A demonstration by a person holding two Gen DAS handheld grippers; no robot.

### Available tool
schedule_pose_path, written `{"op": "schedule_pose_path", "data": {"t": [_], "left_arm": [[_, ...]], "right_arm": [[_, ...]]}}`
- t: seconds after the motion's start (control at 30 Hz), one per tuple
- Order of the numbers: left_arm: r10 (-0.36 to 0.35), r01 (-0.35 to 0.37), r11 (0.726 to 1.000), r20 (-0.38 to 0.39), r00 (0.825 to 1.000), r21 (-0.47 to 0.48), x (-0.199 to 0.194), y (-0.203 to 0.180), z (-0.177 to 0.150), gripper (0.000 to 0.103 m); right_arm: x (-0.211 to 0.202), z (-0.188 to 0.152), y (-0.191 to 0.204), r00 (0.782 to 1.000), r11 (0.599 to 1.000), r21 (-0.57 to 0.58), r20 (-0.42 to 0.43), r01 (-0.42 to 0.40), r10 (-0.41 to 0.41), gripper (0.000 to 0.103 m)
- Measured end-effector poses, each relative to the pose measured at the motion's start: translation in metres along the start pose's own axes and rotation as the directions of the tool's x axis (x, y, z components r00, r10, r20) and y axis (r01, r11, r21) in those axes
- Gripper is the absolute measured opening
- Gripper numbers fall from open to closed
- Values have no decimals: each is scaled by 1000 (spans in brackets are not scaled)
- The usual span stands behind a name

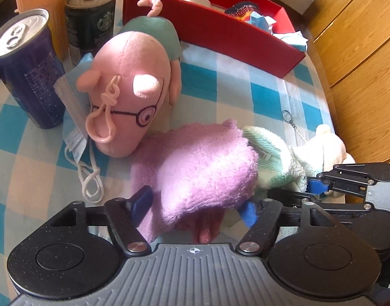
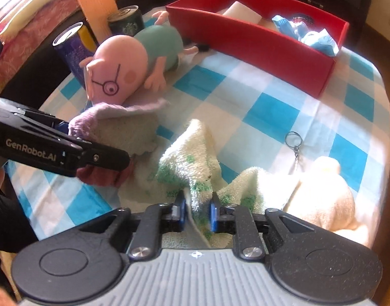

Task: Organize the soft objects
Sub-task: 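Close the left tool on the lilac sock while the right tool grasps the cream towel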

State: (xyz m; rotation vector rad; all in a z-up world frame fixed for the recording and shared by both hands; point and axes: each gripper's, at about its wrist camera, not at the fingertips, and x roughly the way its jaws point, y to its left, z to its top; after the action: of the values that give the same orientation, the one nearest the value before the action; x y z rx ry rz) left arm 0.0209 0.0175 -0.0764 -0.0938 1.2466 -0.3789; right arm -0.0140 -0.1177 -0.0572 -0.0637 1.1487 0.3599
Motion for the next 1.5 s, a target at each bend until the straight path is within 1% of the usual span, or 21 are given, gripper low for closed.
{"op": "schedule_pose_path", "data": {"t": [0.03, 0.1, 0.17, 0.3, 0.37, 0.4, 0.43, 0.47, 0.5, 0.53, 0.6, 0.7, 0.77, 0.8, 0.87, 0.93, 1.07, 1.13, 1.2, 1.27, 1.5], "left_arm": [[4, -4, 1000, 7, 1000, -10, -1, 1, 0, 80], [11, -11, 1000, 27, 1000, -5, -3, 1, 1, 81], [20, -20, 1000, 41, 999, -7, -6, 2, 2, 84], [-17, 20, 998, 47, 999, -53, -10, 7, 5, 85], [-33, 38, 997, 69, 997, -66, -14, 9, 5, 82], [-40, 47, 996, 83, 996, -74, -16, 10, 5, 77], [-43, 49, 996, 89, 995, -75, -18, 11, 5, 74], [-33, 39, 996, 86, 996, -75, -18, 10, 5, 66], [-20, 26, 996, 81, 997, -80, -17, 11, 5, 57], [-16, 23, 996, 77, 997, -89, -16, 12, 4, 54], [-42, 51, 992, 82, 996, -113, -20, 16, 4, 44], [-50, 63, 991, 105, 993, -119, -27, 16, 5, 39], [-76, 89, 988, 112, 991, -125, -31, 18, 6, 40], [-100, 114, 986, 111, 989, -125, -31, 17, 6, 44], [-97, 112, 985, 122, 988, -131, -33, 15, 6, 45], [-67, 84, 989, 132, 989, -124, -33, 13, 7, 41], [-50, 69, 990, 154, 987, -121, -38, 11, 8, 25], [-17, 33, 994, 153, 988, -105, -38, 8, 7, 19], [12, 2, 995, 147, 989, -96, -37, 7, 5, 16], [3, 11, 995, 143, 990, -102, -37, 6, 2, 16], [33, -17, 995, 164, 986, -97, -50, -3, -2, 16]], "right_arm": [[-1, -1, -1, 1000, 1000, -4, -1, 2, -3, 8], [1, -1, -2, 1000, 1000, -8, -6, 25, -25, 39], [2, -2, 0, 999, 999, -21, -3, 44, -44, 48], [4, -2, 2, 999, 998, -34, -7, 46, -47, 50], [4, -1, 0, 999, 999, -23, 4, 49, -49, 49], [3, 0, -1, 999, 999, -16, 7, 49, -49, 46], [1, 0, -2, 999, 999, -3, 11, 51, -51, 41], [0, 1, -4, 999, 999, 11, 11, 50, -50, 31], [0, 2, -6, 999, 999, 24, 11, 46, -46, 26], [-1, 2, -7, 999, 998, 33, 10, 44, -44, 23], [-1, 2, -8, 999, 998, 44, 9, 42, -43, 13], [-2, 2, -8, 999, 998, 53, 11, 32, -33, 2], [-3, 2, -8, 1000, 998, 62, 14, 22, -23, 1], [-3, 2, -7, 1000, 998, 63, 16, 20, -22, 0], [-3, 2, -7, 1000, 998, 65, 16, 18, -19, 0], [-4, 1, -5, 1000, 998, 62, 19, 21, -22, 0], [-7, 0, -6, 999, 997, 72, 33, 17, -19, 0], [-8, 0, -7, 999, 997, 81, 37, 11, -14, 0], [-10, -1, -9, 999, 996, 90, 42, 5, -9, 0], [-14, -1, -9, 999, 995, 97, 54, -3, -2, 0], [-34, 0, -8, 992, 992, 117, 124, -35, 21, 0]]}}
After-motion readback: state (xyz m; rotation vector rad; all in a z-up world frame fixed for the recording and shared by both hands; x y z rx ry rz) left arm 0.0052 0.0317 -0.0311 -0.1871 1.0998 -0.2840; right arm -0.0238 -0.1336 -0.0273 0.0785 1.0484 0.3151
